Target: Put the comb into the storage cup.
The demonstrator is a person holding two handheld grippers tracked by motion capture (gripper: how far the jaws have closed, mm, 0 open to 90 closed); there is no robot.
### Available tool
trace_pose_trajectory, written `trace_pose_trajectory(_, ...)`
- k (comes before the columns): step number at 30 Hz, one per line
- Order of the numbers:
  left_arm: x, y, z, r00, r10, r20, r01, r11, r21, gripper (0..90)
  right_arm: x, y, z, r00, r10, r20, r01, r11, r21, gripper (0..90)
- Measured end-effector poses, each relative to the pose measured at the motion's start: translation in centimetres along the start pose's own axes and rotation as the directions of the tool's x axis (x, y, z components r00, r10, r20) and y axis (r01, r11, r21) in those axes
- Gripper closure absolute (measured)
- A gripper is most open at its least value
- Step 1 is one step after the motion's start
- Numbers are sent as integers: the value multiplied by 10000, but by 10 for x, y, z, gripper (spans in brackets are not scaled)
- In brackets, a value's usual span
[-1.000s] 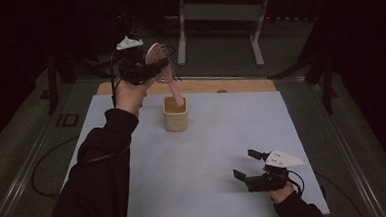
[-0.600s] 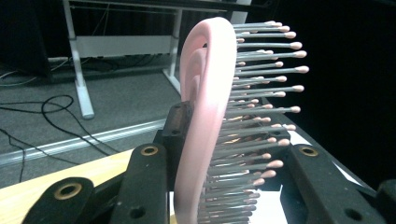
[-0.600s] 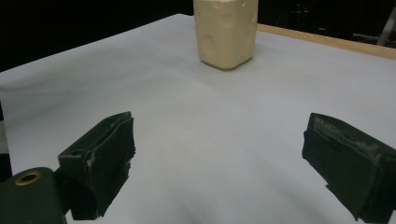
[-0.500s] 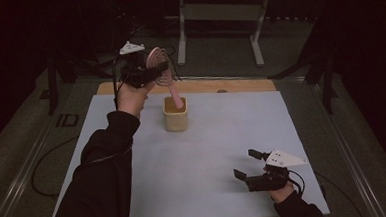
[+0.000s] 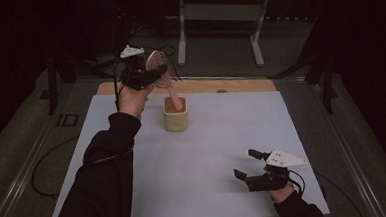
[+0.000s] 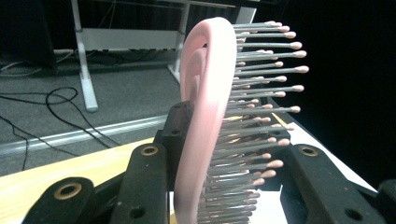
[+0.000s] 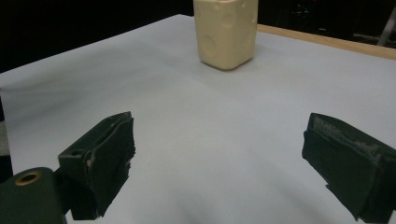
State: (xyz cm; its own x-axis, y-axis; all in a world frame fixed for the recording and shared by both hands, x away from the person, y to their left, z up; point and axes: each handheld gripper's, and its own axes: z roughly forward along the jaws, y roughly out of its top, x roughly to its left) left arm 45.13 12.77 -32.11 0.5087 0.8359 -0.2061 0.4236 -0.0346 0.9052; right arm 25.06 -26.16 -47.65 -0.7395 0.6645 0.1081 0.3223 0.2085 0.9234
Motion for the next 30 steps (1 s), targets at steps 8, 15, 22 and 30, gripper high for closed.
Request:
trace_pose_trajectory(8, 1, -8, 8, 10000, -84, 13, 84, 9999, 111, 652, 0, 0, 0, 10000, 9, 14, -9, 10000, 23, 91)
trace_pose_trajectory(15, 2, -13, 13, 9999, -121, 40, 120, 9997, 224, 652, 0, 0, 0, 10000, 1, -6, -1, 10000, 22, 91)
trace_pose_trajectory(22, 5, -20, 18, 9997, -230, -2, 230, 9991, 368, 652, 0, -1, 0, 10000, 29, -30, -29, 10000, 9, 91)
trace_pose_trajectory(30, 8, -27, 24, 9991, -409, 72, 405, 9978, 522, 652, 0, -1, 0, 10000, 30, -25, -30, 10000, 35, 91)
